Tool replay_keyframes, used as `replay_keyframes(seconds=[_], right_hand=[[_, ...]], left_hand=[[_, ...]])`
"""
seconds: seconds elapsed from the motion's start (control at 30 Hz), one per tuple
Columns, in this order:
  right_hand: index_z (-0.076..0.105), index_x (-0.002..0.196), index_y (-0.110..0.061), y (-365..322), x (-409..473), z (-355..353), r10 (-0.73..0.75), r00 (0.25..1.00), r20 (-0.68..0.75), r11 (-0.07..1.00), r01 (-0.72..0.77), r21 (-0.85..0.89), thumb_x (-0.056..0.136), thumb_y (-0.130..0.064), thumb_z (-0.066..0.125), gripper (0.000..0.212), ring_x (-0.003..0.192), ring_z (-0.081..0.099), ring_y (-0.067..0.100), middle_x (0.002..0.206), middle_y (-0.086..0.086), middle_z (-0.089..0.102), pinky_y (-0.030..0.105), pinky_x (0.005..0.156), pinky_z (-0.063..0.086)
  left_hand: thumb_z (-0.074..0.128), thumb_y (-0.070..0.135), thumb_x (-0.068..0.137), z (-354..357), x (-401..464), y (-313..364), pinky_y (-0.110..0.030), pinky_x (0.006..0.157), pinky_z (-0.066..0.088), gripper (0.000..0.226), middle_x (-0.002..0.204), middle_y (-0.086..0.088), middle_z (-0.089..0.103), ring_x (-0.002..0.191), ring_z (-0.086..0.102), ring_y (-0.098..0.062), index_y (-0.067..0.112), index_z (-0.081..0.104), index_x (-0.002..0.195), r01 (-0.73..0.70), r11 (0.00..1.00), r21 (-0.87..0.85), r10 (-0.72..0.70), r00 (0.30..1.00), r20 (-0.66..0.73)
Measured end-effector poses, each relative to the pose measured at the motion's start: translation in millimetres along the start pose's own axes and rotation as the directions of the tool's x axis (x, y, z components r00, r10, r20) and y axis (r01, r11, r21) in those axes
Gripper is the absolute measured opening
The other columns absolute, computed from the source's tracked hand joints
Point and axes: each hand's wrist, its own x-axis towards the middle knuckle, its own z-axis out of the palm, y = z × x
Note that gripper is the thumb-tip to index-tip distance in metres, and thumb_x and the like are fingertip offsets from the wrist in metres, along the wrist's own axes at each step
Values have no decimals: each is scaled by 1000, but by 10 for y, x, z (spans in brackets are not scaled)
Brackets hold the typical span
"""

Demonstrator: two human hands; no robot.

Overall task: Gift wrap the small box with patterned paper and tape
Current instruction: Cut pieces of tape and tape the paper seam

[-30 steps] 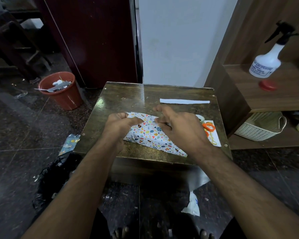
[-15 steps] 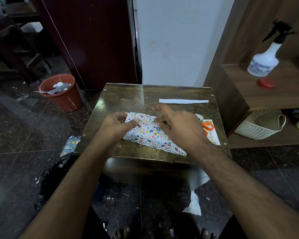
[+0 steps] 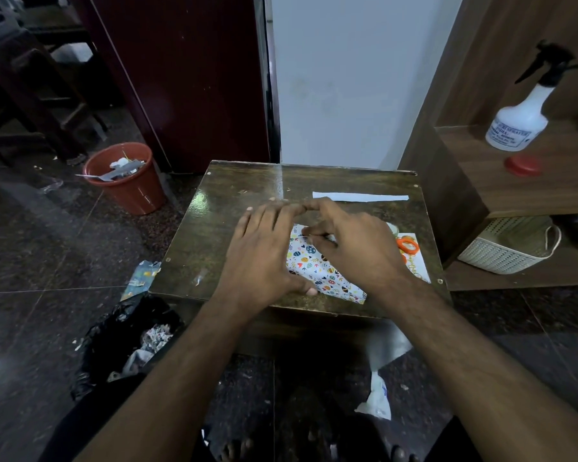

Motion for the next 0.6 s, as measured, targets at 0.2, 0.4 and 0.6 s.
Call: replay_keyframes(seconds=[0.2, 0.4, 0.6], right_hand=[[32, 148, -41, 25, 0, -5, 17, 1000, 24, 999, -18, 44, 98, -34, 66, 61, 97, 73, 14, 106, -22, 77, 38, 82, 57], [33, 149, -45, 75, -12, -42, 41, 998, 42, 995, -45, 89, 98, -32, 67, 63, 100, 71, 13, 108, -24, 76, 39, 88, 55], [35, 150, -42, 79, -18, -57, 33, 999, 42, 993, -38, 114, 98, -31, 68, 63, 100, 71, 10, 108, -25, 76, 39, 89, 55]], left_hand=[[71, 90, 46, -3, 89, -42, -46, 129, -5, 124, 144, 7, 55, 147, 37, -15, 28, 36, 147, 8, 999, -33, -6, 997, 82], [53, 99, 46, 1, 135, -141, -50, 129, 5, 114, 126, 12, 54, 135, 47, -16, 34, 55, 140, 16, 993, -115, 0, 990, 140], [55, 98, 47, -42, 143, -147, -48, 128, 7, 109, 127, 9, 58, 134, 48, -17, 39, 58, 139, 43, 984, -170, -17, 988, 152]])
